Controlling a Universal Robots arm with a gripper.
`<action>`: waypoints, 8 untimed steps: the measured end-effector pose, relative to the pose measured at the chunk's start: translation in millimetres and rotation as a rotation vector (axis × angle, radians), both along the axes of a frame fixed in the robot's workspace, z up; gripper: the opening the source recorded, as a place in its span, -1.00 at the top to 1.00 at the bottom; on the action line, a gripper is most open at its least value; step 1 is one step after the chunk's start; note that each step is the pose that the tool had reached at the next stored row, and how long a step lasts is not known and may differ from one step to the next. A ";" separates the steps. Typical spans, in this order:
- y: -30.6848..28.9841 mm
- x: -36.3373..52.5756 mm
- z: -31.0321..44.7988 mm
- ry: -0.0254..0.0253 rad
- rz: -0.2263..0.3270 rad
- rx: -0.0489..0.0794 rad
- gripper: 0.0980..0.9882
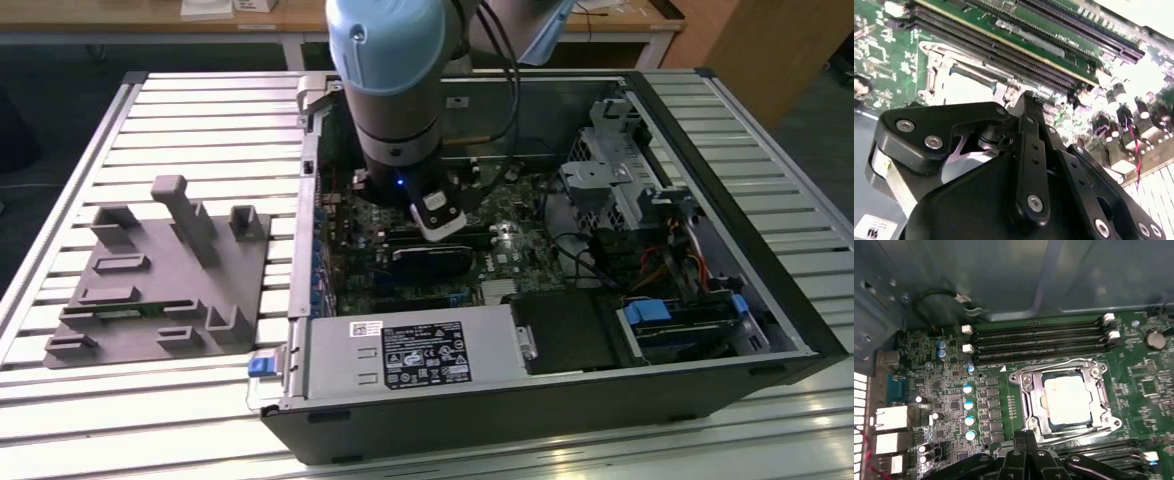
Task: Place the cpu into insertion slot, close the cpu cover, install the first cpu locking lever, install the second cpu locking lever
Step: 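Install the second cpu locking lever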
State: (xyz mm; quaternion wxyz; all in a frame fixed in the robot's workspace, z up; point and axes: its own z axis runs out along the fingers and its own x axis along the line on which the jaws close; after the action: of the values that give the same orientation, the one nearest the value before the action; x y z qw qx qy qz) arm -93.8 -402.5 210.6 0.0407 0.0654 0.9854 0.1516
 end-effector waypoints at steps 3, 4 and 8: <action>0.0 3.5 1.4 0.0004 -0.001 -0.006 0.98; 0.0 6.1 1.4 0.0012 -0.001 -0.007 0.98; 0.0 17.6 1.4 0.0065 -0.002 -0.021 0.98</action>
State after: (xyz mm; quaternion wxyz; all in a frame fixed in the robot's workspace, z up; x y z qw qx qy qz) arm -76.2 -402.5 212.0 0.0383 0.0664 0.9870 0.1412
